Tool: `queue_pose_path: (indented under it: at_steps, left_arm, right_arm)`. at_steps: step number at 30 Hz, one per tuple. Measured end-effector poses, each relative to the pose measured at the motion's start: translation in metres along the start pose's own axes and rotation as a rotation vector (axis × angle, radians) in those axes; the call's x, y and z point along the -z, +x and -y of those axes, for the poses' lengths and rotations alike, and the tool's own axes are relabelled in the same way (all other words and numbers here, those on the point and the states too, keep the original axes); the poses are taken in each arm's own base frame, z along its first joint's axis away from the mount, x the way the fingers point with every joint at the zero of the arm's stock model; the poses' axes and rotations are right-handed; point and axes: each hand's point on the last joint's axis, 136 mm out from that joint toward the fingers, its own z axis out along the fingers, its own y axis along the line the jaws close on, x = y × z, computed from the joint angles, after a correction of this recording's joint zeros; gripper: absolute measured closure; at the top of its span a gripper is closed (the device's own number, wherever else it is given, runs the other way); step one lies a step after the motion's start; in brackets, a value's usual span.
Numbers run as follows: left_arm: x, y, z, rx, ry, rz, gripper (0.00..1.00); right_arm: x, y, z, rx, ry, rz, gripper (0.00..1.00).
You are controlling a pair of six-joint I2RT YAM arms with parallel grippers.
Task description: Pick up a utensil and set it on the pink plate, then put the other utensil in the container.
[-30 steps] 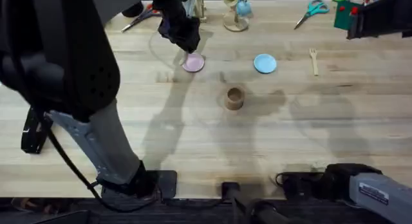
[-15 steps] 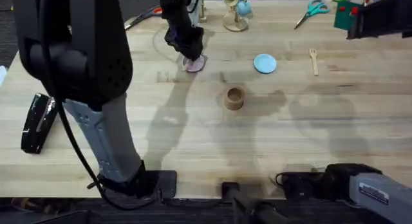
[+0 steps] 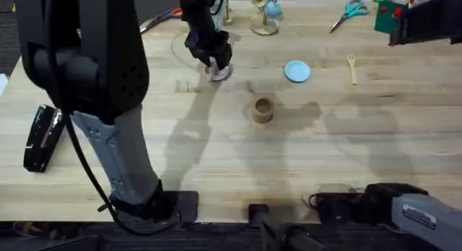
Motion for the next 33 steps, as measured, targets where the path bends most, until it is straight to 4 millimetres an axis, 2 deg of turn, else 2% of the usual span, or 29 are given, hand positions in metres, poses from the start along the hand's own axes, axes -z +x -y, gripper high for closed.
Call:
queue_pose_path:
  at_steps: [10,14,17,19,26,27,28,29,33]
  left_arm:
    - [0.003,0.001,0.001,0.0,0.004,-0.01,0.631]
    - [0.015,-0.004,0.007,-0.006,0.02,0.014,0.464]
    - [0.038,-0.001,0.012,-0.017,0.024,0.039,0.305]
    - [0.059,0.002,0.016,-0.03,0.025,0.062,0.249]
    - [0.132,0.027,0.024,-0.105,0.02,0.134,0.23]
    - [0.141,0.03,0.025,-0.12,0.018,0.149,0.166]
    - [0.151,0.033,0.026,-0.121,0.018,0.165,0.049]
    - [0.159,0.036,0.026,-0.13,0.015,0.182,0.02]
    - [0.192,0.048,0.03,-0.147,0.008,0.251,0.007]
  right_arm:
    - [0.0,0.0,0.0,0.0,0.0,0.0,0.005]
    - [0.0,0.0,0.0,0.0,0.0,0.0,0.005]
    - [0.0,0.002,0.0,-0.001,0.0,-0.009,0.005]
    - [0.0,0.004,0.0,-0.001,0.0,-0.017,0.006]
    - [0.0,0.008,0.0,-0.002,-0.001,-0.032,0.005]
    - [0.0,0.008,0.0,-0.003,-0.001,-0.032,0.005]
    - [0.0,0.008,0.0,-0.003,-0.001,-0.032,0.006]
    - [0.0,0.008,0.0,-0.003,-0.001,-0.032,0.006]
    - [0.0,0.008,0.0,-0.003,-0.001,-0.032,0.005]
